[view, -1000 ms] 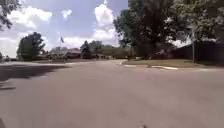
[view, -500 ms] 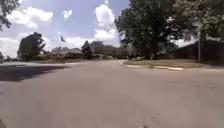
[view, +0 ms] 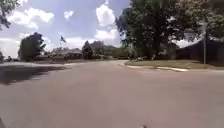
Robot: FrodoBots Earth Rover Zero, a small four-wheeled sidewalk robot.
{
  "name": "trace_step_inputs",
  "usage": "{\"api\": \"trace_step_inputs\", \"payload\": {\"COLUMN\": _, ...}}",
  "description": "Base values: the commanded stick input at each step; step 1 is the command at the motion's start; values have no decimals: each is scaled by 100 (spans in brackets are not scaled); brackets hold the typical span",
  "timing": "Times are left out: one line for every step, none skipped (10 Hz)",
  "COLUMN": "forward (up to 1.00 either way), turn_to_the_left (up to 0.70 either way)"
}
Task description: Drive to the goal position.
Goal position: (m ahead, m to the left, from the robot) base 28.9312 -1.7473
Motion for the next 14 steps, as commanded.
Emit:
{"api": "trace_step_inputs", "payload": {"forward": 85, "turn_to_the_left": 0}}
{"api": "trace_step_inputs", "payload": {"forward": 85, "turn_to_the_left": 0}}
{"api": "trace_step_inputs", "payload": {"forward": 85, "turn_to_the_left": 0}}
{"api": "trace_step_inputs", "payload": {"forward": 85, "turn_to_the_left": 0}}
{"api": "trace_step_inputs", "payload": {"forward": 85, "turn_to_the_left": 0}}
{"api": "trace_step_inputs", "payload": {"forward": 85, "turn_to_the_left": 0}}
{"api": "trace_step_inputs", "payload": {"forward": 85, "turn_to_the_left": 0}}
{"api": "trace_step_inputs", "payload": {"forward": 85, "turn_to_the_left": 0}}
{"api": "trace_step_inputs", "payload": {"forward": 85, "turn_to_the_left": 0}}
{"api": "trace_step_inputs", "payload": {"forward": 85, "turn_to_the_left": 0}}
{"api": "trace_step_inputs", "payload": {"forward": 85, "turn_to_the_left": 0}}
{"api": "trace_step_inputs", "payload": {"forward": 85, "turn_to_the_left": 0}}
{"api": "trace_step_inputs", "payload": {"forward": 85, "turn_to_the_left": 0}}
{"api": "trace_step_inputs", "payload": {"forward": 85, "turn_to_the_left": 0}}
